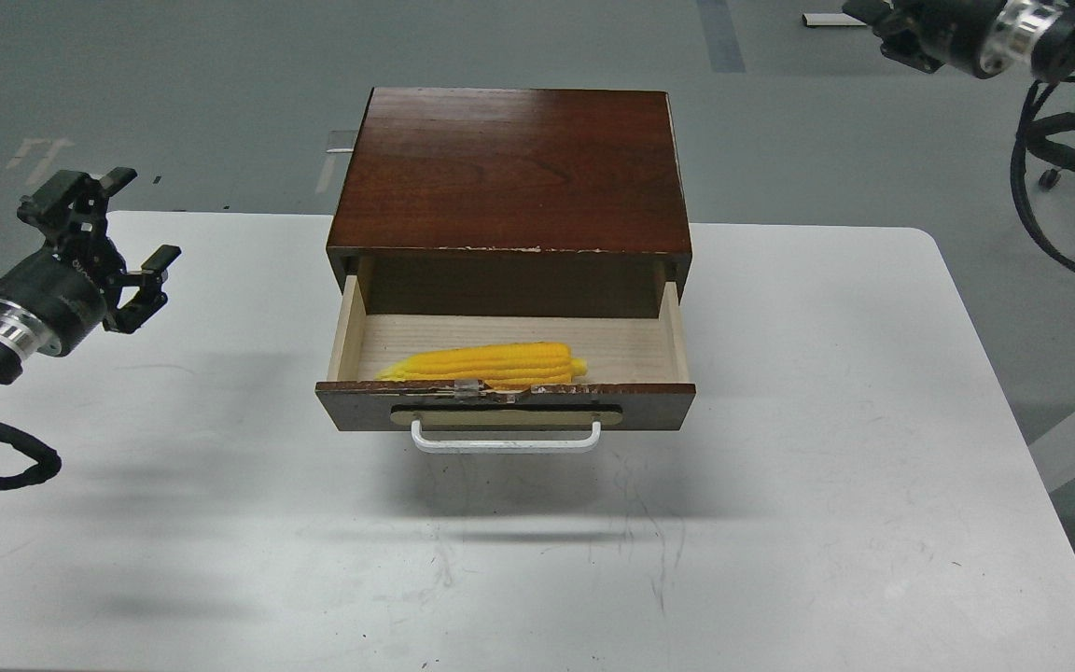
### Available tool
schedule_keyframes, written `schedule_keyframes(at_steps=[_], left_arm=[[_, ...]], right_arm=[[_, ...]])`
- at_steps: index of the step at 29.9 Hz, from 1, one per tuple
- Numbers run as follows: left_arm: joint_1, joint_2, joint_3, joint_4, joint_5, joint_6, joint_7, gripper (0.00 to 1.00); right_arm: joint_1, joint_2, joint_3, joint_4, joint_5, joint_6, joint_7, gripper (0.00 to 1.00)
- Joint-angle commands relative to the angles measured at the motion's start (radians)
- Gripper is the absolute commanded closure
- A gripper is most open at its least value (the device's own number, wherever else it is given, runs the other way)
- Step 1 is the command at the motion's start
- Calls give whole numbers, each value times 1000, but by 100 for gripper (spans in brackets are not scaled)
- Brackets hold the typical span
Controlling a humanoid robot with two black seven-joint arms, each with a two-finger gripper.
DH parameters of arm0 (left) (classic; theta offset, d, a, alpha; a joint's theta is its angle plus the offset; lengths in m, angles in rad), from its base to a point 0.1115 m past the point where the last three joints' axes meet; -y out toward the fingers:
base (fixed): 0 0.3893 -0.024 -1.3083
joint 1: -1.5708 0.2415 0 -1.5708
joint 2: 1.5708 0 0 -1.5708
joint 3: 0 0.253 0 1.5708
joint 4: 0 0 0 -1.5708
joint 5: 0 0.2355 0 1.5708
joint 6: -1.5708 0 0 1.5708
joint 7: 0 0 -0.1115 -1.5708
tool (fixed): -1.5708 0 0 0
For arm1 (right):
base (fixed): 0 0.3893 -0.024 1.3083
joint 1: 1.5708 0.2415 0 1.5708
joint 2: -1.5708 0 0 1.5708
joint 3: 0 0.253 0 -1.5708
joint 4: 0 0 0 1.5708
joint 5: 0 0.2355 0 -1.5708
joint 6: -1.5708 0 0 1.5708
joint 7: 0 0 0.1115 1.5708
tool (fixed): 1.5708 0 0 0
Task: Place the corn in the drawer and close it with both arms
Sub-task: 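Open the right gripper and withdraw it from the drawer, then swing the left gripper toward the drawer front near the handle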
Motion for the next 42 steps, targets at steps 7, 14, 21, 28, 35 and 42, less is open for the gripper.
schedule_keyframes(at_steps=[7, 14, 21, 28, 35, 42], left_arm=[[-46, -2, 2, 0, 139, 36, -47, 2], [-60, 0, 1, -13, 173, 39, -49, 2], [-89, 16, -4, -36, 219, 57, -49, 2], [-129, 286, -7, -512, 703, 470, -49, 2], [-126, 451, 12, -804, 989, 602, -49, 7], [-85, 465, 64, -913, 926, 314, -49, 100]], right_arm=[[-264, -73, 24, 110, 384, 7, -86, 1], [-362, -142, 76, 426, 377, 7, -72, 3], [-382, -172, 76, 505, 320, 7, -38, 4], [-405, -209, 78, 534, 318, 7, -15, 3], [-430, -209, 78, 536, 317, 7, -5, 3], [-442, -209, 76, 531, 232, 7, 5, 3]])
